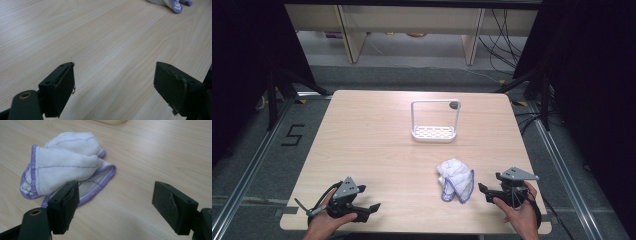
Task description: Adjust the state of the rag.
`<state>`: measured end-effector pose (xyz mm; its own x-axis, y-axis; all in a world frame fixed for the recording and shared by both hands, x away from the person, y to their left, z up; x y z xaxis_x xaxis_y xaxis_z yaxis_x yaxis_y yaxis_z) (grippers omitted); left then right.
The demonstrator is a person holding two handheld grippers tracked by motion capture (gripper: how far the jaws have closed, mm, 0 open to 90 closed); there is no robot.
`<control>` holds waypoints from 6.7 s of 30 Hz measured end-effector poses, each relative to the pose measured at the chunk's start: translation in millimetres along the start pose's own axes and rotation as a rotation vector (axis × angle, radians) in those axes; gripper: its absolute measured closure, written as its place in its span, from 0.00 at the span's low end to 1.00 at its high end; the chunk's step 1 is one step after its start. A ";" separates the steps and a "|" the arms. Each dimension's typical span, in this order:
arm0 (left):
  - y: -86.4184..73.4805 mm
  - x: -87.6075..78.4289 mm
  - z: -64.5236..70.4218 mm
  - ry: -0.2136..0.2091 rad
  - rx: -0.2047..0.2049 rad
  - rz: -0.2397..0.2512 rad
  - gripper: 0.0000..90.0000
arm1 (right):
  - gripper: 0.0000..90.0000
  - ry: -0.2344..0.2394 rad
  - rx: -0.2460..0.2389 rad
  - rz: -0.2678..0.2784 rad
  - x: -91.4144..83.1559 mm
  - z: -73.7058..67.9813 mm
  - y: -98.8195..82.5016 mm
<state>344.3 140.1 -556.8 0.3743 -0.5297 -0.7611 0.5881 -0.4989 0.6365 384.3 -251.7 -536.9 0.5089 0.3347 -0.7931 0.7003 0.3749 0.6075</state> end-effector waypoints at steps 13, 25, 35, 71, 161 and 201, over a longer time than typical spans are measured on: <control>0.0 -0.1 -0.6 -0.006 -0.019 -0.008 0.19 | 0.37 0.059 -0.045 0.004 -10.2 -25.7 13.5; -1.1 1.1 0.6 -0.010 -0.012 -0.021 0.19 | 0.46 0.104 -0.185 0.006 -7.5 -53.3 36.0; -2.4 2.6 1.5 -0.004 -0.005 -0.040 0.19 | 0.50 0.126 -0.316 -0.031 12.9 -83.8 57.8; 35.1 0.5 33.0 -0.082 0.016 0.084 0.19 | 0.96 0.283 -0.456 0.133 -49.1 -140.8 146.3; 94.3 2.9 -3.5 -0.089 0.088 0.009 0.53 | 0.55 0.213 -0.257 -0.118 24.8 -80.0 82.4; 68.3 48.4 28.7 -0.021 0.285 -0.096 0.94 | 0.65 0.287 -0.453 -0.244 60.6 -184.3 16.6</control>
<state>382.0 60.7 -546.6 0.3103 -0.4836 -0.8184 0.3943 -0.7179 0.5737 334.5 -65.8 -566.9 0.1598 0.3890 -0.9072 0.4640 0.7816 0.4169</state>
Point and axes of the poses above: each handheld gripper's, and its own axes: x roughly forward along the jaws, y roughly out of its top, z roughly to its right, the point moved 9 cm from there along x, roughly forward along the jaws, and after that the axes turned 13 degrees about -z, right-handed, at the moved point
